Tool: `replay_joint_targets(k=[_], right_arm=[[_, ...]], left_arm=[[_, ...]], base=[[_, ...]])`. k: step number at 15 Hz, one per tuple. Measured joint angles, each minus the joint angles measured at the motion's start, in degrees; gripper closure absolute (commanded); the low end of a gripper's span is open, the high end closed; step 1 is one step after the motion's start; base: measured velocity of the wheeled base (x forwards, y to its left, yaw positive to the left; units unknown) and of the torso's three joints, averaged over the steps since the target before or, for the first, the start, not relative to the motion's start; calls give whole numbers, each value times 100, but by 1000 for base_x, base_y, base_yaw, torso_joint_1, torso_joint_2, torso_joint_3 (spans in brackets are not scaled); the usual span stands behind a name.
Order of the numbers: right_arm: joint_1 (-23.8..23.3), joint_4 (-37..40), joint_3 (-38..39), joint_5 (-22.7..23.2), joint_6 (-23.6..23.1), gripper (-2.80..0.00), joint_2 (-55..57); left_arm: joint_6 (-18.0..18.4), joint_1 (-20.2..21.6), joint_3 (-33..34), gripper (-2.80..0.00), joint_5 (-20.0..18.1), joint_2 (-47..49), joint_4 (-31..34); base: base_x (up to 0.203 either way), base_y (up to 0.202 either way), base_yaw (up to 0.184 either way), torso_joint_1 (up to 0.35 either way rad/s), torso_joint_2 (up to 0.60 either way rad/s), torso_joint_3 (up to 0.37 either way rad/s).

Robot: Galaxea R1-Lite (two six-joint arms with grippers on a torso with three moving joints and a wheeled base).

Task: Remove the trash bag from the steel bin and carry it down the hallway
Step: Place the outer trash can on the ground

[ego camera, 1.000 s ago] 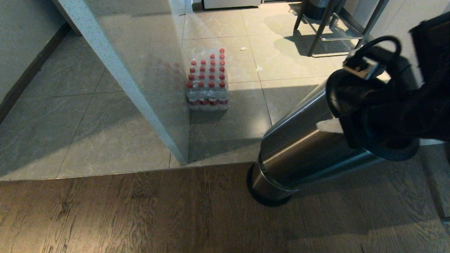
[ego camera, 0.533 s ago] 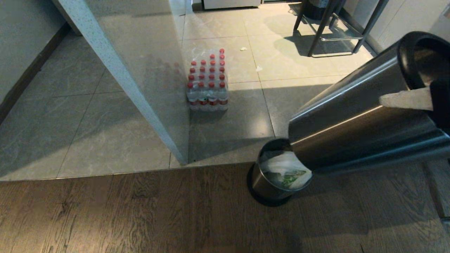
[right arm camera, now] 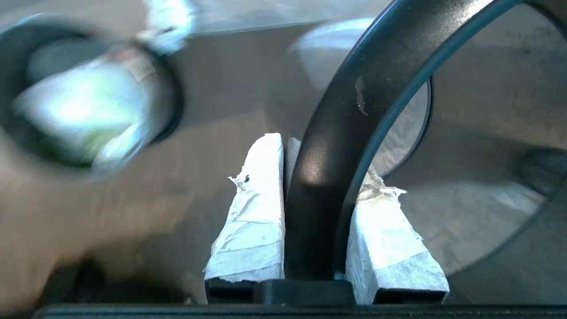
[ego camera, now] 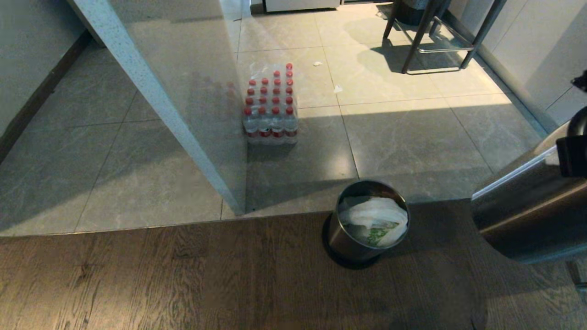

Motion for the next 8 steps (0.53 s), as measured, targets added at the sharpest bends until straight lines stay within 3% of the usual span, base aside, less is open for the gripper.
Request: replay_joint_targets(k=[4, 8], right_arm=[[-490, -2242, 329, 262, 327, 0, 1638], [-794, -4306, 377, 829, 388, 0, 3254]], left_arm=[[0, 0, 0, 0, 0, 2, -1], [0, 0, 0, 0, -3, 2, 0]], base=[[0, 0, 0, 0, 0, 0], [0, 0, 0, 0, 0, 0]])
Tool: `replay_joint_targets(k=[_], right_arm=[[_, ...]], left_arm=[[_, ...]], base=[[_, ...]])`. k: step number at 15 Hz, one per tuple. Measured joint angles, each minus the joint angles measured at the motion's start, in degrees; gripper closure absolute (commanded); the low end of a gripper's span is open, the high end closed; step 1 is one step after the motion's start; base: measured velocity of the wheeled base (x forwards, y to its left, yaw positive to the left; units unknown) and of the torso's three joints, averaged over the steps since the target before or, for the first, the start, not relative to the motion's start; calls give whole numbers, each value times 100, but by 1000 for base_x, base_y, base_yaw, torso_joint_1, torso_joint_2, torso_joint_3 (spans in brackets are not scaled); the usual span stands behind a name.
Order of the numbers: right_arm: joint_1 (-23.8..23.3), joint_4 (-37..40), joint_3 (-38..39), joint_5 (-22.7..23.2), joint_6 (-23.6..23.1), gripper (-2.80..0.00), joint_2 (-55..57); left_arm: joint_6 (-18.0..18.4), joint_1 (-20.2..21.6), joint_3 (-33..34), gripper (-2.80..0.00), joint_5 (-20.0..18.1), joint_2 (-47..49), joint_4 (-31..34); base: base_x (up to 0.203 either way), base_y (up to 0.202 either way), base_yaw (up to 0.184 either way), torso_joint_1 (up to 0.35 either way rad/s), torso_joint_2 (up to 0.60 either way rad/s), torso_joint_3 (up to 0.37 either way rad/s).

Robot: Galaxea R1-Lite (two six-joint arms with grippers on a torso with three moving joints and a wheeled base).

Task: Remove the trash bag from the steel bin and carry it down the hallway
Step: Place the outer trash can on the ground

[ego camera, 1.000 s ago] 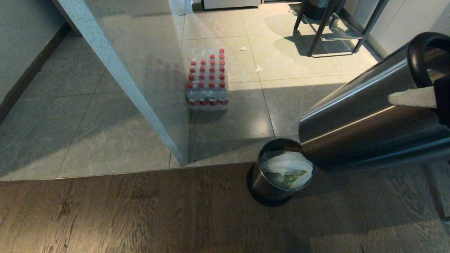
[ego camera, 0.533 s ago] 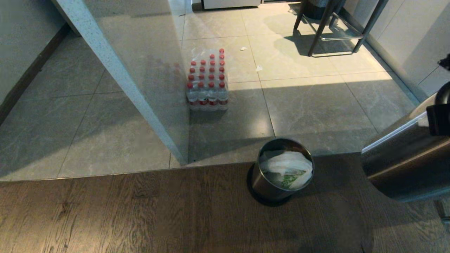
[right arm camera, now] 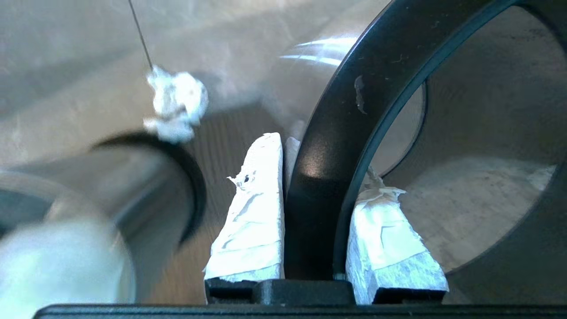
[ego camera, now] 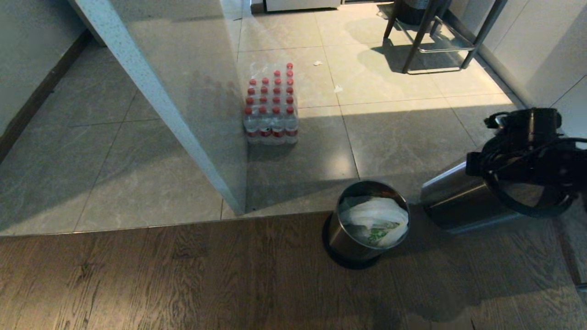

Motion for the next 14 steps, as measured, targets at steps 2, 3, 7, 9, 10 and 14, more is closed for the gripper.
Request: replay_joint_targets(k=[2, 3, 7, 9, 10, 14], right_arm=[[-212, -802, 11, 107, -123, 0, 629], [-278, -1080, 16, 125, -172, 0, 888], [-453, -1392, -278, 173, -292, 0, 1783], [-510, -1427, -371, 233, -319, -280, 2009], [-519, -1489, -398, 274, -369, -280, 2052], [-569, -2119, -347, 444, -1004, -280, 1902]], left_arm=[[-2, 0, 0, 0, 2, 0, 2], [0, 0, 0, 0, 1, -1, 1], [0, 0, 0, 0, -1, 0, 2], [0, 0, 0, 0, 1, 0, 2], [1, 0, 0, 0, 2, -1, 0], [6, 0, 0, 0, 1, 0, 2]], base=[[0, 0, 0, 0, 0, 0], [0, 0, 0, 0, 0, 0], [0, 0, 0, 0, 0, 0], [0, 0, 0, 0, 0, 0], [0, 0, 0, 0, 0, 0], [0, 0, 0, 0, 0, 0]])
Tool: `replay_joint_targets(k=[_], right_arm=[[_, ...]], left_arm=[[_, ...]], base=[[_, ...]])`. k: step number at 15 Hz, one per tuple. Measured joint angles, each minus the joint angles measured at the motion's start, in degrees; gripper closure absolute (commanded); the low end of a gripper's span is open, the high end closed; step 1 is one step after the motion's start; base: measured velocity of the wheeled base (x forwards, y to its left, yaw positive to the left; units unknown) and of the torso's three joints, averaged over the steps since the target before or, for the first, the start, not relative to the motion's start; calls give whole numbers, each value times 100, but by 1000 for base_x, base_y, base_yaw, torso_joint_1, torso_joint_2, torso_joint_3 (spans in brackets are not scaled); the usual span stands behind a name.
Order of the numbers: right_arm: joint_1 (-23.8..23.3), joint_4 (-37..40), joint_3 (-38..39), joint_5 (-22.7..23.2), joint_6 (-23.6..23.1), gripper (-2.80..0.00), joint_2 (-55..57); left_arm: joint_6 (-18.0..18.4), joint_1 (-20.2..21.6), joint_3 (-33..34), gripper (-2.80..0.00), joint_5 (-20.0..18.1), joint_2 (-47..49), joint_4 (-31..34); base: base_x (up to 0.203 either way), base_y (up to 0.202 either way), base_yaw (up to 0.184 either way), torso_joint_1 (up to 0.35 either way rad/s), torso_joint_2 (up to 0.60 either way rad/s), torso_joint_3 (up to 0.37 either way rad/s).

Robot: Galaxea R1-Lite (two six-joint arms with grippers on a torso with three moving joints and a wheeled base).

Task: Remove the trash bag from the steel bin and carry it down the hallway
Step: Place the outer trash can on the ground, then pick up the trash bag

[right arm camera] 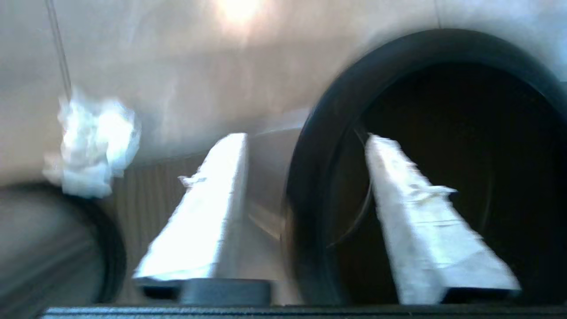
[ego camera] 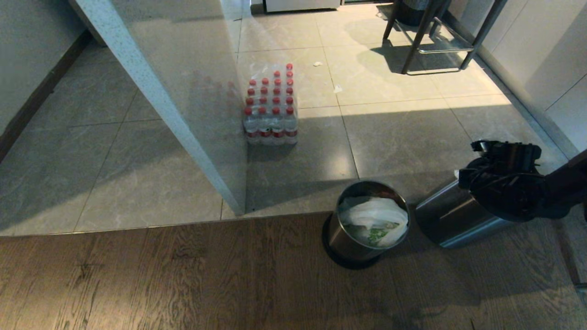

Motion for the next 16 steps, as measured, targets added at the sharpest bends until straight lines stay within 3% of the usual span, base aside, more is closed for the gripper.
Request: replay_joint_targets(k=[6, 7, 9, 12, 16], right_arm=[[13, 1039, 963, 11, 180, -280, -1452], [48, 1454, 1140, 15, 352, 0, -1914], [213, 2492, 1371, 32, 784, 0, -2820], [943, 4037, 1725, -173, 1203, 0, -3805], [1993, 3957, 2058, -747, 1012, 0, -3939]], left_arm=[[-6, 0, 0, 0, 0, 0, -2], [-6, 0, 0, 0, 2, 0, -5], [-6, 0, 0, 0, 0, 0, 0], [-6, 0, 0, 0, 2, 0, 0], [-6, 0, 0, 0, -2, -2, -2]], base=[[0, 0, 0, 0, 0, 0], [0, 0, 0, 0, 0, 0], [0, 0, 0, 0, 0, 0], [0, 0, 0, 0, 0, 0], [0, 0, 0, 0, 0, 0]])
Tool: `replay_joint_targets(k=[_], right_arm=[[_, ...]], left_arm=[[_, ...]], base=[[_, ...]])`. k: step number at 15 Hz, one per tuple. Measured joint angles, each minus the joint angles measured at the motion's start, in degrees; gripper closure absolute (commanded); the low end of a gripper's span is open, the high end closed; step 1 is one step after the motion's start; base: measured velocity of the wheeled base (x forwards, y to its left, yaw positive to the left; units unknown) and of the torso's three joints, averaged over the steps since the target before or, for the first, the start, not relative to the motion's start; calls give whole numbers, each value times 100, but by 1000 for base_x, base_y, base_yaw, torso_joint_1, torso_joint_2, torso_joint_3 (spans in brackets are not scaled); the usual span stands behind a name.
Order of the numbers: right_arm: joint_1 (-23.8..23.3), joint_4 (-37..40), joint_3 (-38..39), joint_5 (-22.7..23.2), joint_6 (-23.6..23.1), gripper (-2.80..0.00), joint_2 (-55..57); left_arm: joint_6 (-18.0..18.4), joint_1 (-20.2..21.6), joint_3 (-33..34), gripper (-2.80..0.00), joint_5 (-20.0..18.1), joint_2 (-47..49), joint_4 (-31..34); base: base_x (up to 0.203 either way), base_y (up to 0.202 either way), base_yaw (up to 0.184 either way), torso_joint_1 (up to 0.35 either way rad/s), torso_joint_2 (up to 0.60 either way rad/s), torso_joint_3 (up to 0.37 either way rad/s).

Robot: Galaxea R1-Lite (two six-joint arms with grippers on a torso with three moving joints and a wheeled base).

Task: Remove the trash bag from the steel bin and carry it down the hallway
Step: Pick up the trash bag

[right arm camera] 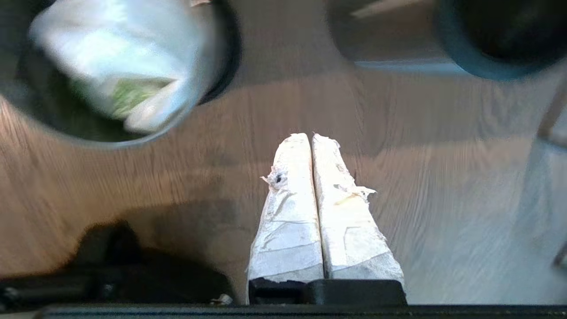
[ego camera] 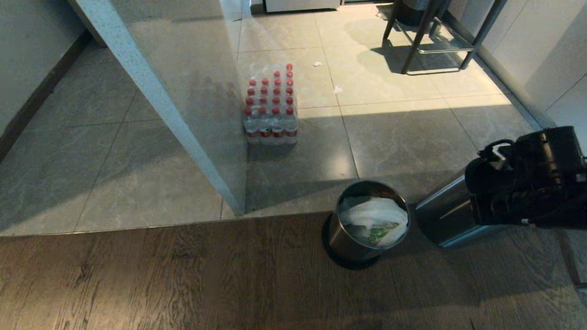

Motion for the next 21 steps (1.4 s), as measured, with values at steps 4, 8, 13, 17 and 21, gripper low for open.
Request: replay_joint_targets(k=[4, 8, 13, 17, 21], right_arm=[[768, -864, 182, -171, -250, -280, 505], [1398, -1589, 549, -136, -1172, -280, 780], [1693, -2557, 893, 176, -1952, -280, 1348], [1691, -3209, 729, 314, -2125, -280, 2075], [1655, -3807, 603, 566, -2176, -280, 2725]], left_arm=[[2, 0, 0, 0, 4, 2, 4], [0, 0, 0, 0, 4, 2, 2], [-2, 0, 0, 0, 3, 2, 0], [0, 0, 0, 0, 1, 2, 0], [2, 0, 0, 0, 7, 2, 2]], base=[[0, 0, 0, 0, 0, 0], [0, 0, 0, 0, 0, 0], [0, 0, 0, 0, 0, 0], [0, 0, 0, 0, 0, 0], [0, 0, 0, 0, 0, 0]])
